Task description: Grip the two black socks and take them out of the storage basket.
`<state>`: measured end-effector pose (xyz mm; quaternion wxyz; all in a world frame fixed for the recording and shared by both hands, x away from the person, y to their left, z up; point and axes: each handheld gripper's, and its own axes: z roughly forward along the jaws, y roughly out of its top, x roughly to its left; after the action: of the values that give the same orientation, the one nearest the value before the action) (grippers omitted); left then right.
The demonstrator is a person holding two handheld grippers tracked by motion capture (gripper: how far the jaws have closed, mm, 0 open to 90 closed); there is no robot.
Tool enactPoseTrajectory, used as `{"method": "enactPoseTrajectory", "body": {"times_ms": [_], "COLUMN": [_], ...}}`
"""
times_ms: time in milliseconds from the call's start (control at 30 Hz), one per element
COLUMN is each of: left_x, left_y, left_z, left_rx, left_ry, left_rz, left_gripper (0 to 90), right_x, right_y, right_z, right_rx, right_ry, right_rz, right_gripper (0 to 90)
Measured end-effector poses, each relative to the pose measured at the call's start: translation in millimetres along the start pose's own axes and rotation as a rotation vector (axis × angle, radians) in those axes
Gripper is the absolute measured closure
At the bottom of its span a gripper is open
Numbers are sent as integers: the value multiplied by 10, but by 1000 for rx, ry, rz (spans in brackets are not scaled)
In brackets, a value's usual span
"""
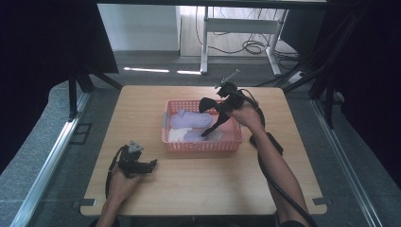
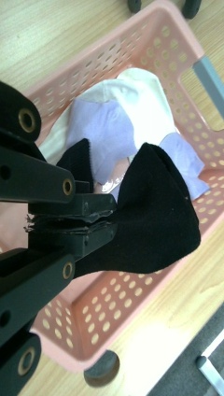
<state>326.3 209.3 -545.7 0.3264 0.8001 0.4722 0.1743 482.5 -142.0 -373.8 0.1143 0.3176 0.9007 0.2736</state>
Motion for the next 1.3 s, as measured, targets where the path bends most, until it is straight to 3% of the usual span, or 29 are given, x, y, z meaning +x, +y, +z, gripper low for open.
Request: {"method": "enactPoseTrajectory", "body": {"times_ms": [733, 1300], "left_x": [2, -1], "left_y": [1, 0], "left_z": [-2, -1], "left_rx": [4, 2], "left_ry": [-1, -2], "left_rz": [1, -3], "left_gripper": [120, 120], "right_x": [-112, -314], "right_y": [201, 74], "right_z": [-622, -1006], "right_rx": [-55, -80], "right_ry": [-19, -55], "right_rz": [17, 60], "right_gripper": [857, 858]}}
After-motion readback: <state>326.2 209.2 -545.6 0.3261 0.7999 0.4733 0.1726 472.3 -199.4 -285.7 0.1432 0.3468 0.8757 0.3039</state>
